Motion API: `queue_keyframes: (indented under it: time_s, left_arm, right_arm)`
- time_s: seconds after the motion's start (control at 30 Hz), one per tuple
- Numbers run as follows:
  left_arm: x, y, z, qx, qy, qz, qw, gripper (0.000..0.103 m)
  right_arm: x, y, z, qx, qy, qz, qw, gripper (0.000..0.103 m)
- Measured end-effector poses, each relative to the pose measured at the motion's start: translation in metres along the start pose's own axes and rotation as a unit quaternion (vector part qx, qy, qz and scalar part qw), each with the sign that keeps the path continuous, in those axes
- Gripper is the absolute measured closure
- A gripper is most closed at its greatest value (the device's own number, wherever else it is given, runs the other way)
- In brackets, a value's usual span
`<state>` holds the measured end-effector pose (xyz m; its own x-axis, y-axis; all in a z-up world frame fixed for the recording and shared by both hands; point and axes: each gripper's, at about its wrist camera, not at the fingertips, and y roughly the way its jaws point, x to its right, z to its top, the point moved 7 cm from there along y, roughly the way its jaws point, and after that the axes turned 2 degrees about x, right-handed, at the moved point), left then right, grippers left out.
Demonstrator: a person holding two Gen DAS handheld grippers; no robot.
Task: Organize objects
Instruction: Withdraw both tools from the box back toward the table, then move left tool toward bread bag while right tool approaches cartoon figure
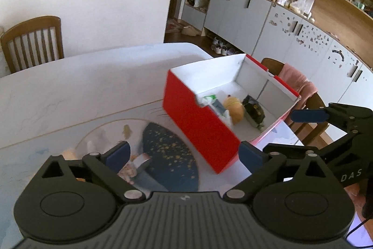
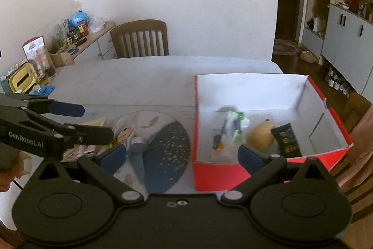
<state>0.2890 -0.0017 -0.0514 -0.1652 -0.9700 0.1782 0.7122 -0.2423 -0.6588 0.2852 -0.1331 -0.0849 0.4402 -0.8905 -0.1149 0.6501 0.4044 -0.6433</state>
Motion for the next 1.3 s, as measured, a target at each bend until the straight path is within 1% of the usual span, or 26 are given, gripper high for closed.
queue_keyframes:
  time_s: [0.13, 0.23, 0.43, 0.5, 0.63, 0.7, 0.83, 0.97, 1.17, 1.3]
  left_arm:
    - [-0.023, -0.012, -0.009, 0.018, -0.014, 0.0, 0.9997, 0.003]
    - [-0.043, -0.021, -0.017, 0.027, -0.023, 0.012, 0.9993, 0.002]
    - [-0.085, -0.031, -0.035, 0.021, -0.05, 0.035, 0.9979, 0.002]
    - [-0.098, -0.033, -0.041, 0.017, -0.051, 0.045, 0.9976, 0.002]
    - [-0.126, -0.039, -0.048, 0.027, -0.035, 0.086, 0.9953, 0.002]
    - [-0.138, -0.039, -0.051, 0.024, -0.024, 0.093, 0.9951, 0.002]
    - [-0.161, -0.033, -0.057, 0.013, -0.007, 0.092, 0.9956, 0.002]
    - [-0.176, -0.021, -0.064, -0.004, 0.02, 0.081, 0.9965, 0.002]
    - [-0.189, -0.003, -0.067, -0.022, 0.064, 0.052, 0.9963, 0.002]
    - [-0.194, 0.014, -0.065, -0.036, 0.094, 0.029, 0.9945, 0.002]
  right_arm:
    - [-0.017, 0.006, -0.002, -0.006, 0.006, 0.002, 1.0, 0.001]
    - [-0.028, 0.012, -0.003, -0.01, 0.008, 0.003, 1.0, 0.001]
    - [-0.052, 0.026, -0.004, -0.018, 0.0, 0.0, 1.0, 0.001]
    - [-0.058, 0.033, -0.004, -0.023, -0.001, -0.002, 1.0, 0.001]
    - [-0.069, 0.048, -0.003, -0.034, -0.002, -0.008, 0.999, 0.001]
    - [-0.073, 0.056, -0.002, -0.038, -0.006, -0.011, 0.999, 0.002]
    - [-0.084, 0.074, -0.003, -0.053, -0.016, -0.015, 0.998, 0.002]
    - [-0.092, 0.089, -0.003, -0.071, -0.016, -0.015, 0.997, 0.003]
    - [-0.098, 0.111, 0.0, -0.085, -0.03, -0.024, 0.996, 0.004]
    - [-0.1, 0.128, 0.002, -0.097, -0.034, -0.032, 0.994, 0.004]
